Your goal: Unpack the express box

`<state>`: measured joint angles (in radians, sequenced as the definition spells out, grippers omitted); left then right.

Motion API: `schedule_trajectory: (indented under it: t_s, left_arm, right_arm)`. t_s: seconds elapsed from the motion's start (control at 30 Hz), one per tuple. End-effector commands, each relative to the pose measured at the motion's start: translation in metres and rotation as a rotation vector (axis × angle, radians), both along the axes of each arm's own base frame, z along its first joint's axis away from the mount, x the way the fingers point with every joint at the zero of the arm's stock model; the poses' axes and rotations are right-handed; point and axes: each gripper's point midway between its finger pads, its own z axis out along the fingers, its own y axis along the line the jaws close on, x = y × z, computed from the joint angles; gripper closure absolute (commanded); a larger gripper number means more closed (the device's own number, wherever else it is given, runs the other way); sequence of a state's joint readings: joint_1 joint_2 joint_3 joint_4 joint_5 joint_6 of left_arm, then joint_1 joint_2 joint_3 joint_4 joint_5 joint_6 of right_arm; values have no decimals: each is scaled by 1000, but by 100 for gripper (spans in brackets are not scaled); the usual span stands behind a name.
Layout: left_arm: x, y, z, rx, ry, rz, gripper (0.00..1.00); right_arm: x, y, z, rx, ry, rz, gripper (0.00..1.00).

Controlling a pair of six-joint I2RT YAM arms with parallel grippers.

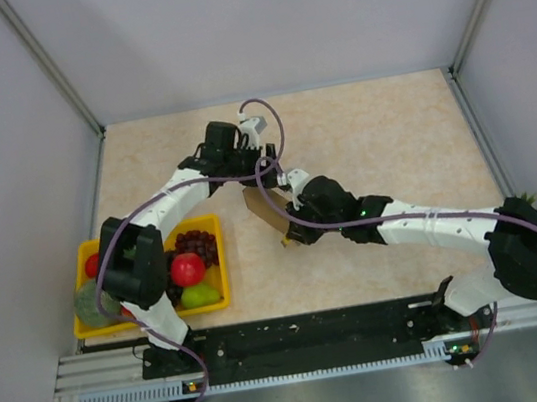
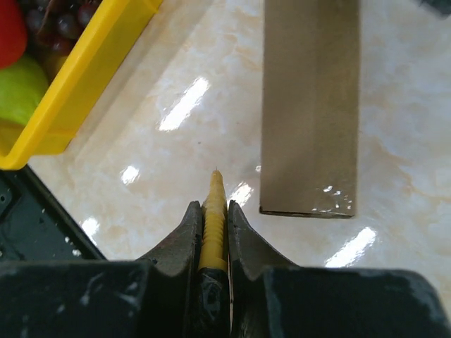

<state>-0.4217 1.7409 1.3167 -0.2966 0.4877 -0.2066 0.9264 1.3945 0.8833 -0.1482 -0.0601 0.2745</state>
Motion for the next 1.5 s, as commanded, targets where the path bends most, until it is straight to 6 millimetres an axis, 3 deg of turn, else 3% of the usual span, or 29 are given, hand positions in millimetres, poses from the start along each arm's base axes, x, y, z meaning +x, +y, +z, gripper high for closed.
schedule_trajectory:
  t_s: [0.0, 0.13, 0.33, 0.43, 0.67, 0.9, 1.17, 1.33, 1.47]
  left_arm:
    - [-5, -20, 12, -67, -8, -87, 28]
    - [-9, -22, 5, -61, 5, -115, 29]
    - [-16, -26, 1, -77, 26, -149, 29]
    - [-29, -37, 8, -138, 6, -237, 27]
    - [-46, -52, -2, -84, -66, -346, 21]
    - [-26, -59, -9, 64, -177, -354, 12]
    - [-15, -55, -7, 166, -258, -370, 9]
    - [-14, -59, -17, 172, -240, -378, 9]
    - [-19, -70, -37, 184, -182, -390, 9]
  right_arm:
    - [27, -11, 22, 46, -102, -182, 100]
    - [33, -35, 12, 27, -93, -301, 100]
    - [51, -68, 13, 63, -91, -464, 100]
    - [66, -82, 16, 113, -87, -534, 100]
    - [99, -99, 20, 220, -60, -610, 100]
    - [92, -103, 20, 222, -27, -573, 100]
    - [72, -117, 37, 250, -19, -570, 100]
    - [62, -134, 40, 248, -10, -612, 100]
    - [62, -148, 44, 251, -17, -660, 100]
